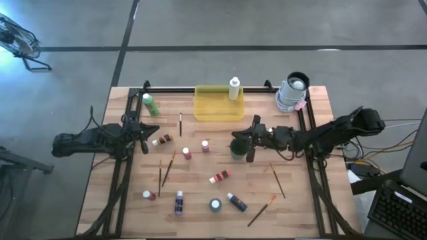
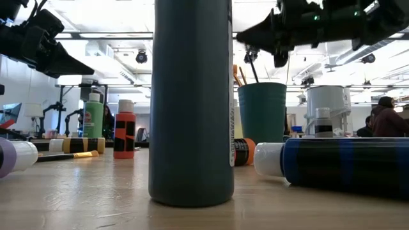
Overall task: Pick & Place Paint Supplies
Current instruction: Put the gold paint brush into the green cup
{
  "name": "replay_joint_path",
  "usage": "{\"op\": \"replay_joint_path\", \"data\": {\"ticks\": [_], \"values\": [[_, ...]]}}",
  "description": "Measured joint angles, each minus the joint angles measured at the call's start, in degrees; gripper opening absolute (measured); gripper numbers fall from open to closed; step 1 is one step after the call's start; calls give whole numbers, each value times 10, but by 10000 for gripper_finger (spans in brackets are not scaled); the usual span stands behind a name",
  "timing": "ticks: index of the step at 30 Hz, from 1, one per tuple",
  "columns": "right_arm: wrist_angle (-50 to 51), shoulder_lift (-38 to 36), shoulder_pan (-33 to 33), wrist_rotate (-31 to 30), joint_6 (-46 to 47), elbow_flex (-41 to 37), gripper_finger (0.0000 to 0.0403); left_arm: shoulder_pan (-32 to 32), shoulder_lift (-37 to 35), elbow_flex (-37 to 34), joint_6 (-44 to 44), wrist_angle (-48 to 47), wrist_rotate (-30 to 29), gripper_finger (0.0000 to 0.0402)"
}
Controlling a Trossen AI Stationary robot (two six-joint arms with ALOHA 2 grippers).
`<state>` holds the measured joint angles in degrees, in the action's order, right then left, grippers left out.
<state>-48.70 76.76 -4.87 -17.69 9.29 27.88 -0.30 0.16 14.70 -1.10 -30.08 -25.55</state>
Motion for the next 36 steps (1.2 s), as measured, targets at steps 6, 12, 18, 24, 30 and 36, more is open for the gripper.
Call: {"op": "replay_joint_path", "data": {"ticks": [6,12,18,24,30,36], "values": [[-15,44,18,22,22,0,8,0,0,0,0,0,0,23],[-17,74,22,28,33,-1,8,0,0,0,0,0,0,23],[-16,86,23,28,46,-5,8,0,0,0,0,0,0,23],[-12,86,23,28,47,-12,8,0,0,0,0,0,0,23],[-12,86,23,28,47,-22,8,0,0,0,0,0,0,23],[-12,86,23,33,47,-28,8,0,0,0,0,0,0,23]]}}
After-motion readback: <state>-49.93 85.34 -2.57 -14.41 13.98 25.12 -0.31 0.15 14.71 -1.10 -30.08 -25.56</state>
